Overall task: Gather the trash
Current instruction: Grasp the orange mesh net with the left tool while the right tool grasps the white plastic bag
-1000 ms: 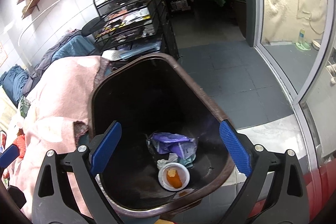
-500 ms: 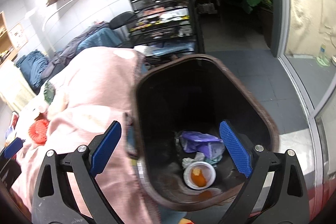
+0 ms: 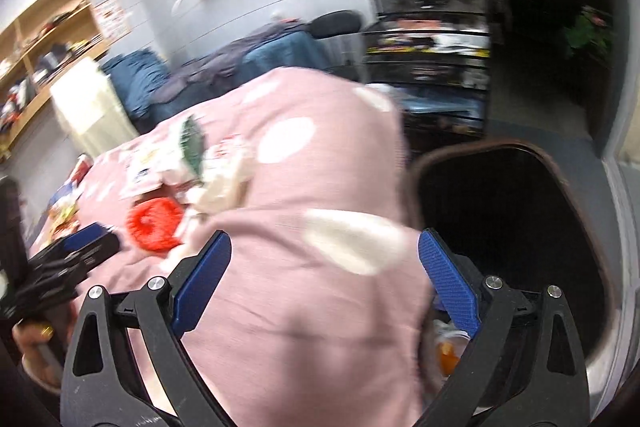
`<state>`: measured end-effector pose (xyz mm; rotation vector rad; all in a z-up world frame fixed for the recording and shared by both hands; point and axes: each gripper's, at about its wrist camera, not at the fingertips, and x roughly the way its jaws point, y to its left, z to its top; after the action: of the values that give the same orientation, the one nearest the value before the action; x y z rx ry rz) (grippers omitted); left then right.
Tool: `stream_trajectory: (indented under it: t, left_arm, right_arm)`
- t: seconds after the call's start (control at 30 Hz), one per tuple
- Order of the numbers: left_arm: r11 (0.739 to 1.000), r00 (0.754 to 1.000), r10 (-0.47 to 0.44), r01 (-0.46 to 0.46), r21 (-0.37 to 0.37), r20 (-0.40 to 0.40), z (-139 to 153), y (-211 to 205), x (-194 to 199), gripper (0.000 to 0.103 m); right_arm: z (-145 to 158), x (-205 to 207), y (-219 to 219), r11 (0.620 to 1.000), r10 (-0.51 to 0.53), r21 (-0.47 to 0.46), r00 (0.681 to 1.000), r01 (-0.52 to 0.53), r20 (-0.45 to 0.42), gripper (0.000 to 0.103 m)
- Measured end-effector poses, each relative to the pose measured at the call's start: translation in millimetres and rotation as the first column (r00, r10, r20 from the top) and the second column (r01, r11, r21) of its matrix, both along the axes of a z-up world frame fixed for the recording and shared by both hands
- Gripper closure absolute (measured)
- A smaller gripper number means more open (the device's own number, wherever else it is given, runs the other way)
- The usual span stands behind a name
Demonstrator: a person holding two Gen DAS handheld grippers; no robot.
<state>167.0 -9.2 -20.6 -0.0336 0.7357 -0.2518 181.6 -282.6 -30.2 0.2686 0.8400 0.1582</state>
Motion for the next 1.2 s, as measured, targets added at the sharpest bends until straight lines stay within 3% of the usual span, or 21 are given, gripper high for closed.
stream_trajectory:
  t: [0.27, 0.4, 0.5, 0.7, 0.8, 0.9, 1.0, 1.2]
  left_arm:
    - [0.998, 0.993, 0.060, -0.061, -0.006, -0.104, -13, 27, 45, 0.011]
    - [0.998, 0.986, 0.053, -0.049, 0.032, -0.160, -24, 23, 56, 0.035]
    - [0.999, 0.982, 0.045, -0.044, 0.010, -0.184, -30, 23, 54, 0.054]
    - [0.999, 0.989, 0.051, -0.053, -0.009, -0.137, -20, 31, 36, 0.085]
    - [0.999, 0.993, 0.052, -0.053, -0.004, -0.110, -16, 32, 26, 0.088]
    - [0.998, 0.993, 0.057, -0.059, -0.016, -0.100, -14, 32, 22, 0.089]
    - [0.997, 0.994, 0.061, -0.064, -0.037, -0.092, -11, 34, 14, 0.089]
    - [0.997, 0.996, 0.062, -0.065, -0.050, -0.063, -5, 32, -2, 0.090]
  right_arm:
    - [-4, 39, 58, 0.987, 0.162, 0.017, 0.985, -0.161, -0.052, 0.010]
    - [-11, 60, 78, 0.979, 0.203, 0.022, 0.974, -0.202, -0.098, 0.010]
    - [-18, 74, 89, 0.975, 0.219, 0.003, 0.967, -0.221, -0.126, 0.010]
    - [-33, 98, 101, 0.971, 0.234, 0.012, 0.953, -0.237, -0.194, 0.023]
    - [-38, 106, 102, 0.972, 0.235, 0.022, 0.948, -0.236, -0.213, 0.033]
    - [-44, 113, 102, 0.971, 0.239, 0.060, 0.942, -0.232, -0.234, 0.055]
    - [-47, 115, 102, 0.971, 0.239, 0.075, 0.942, -0.227, -0.236, 0.070]
    - [-34, 103, 95, 0.979, 0.200, 0.078, 0.966, -0.189, -0.164, 0.078]
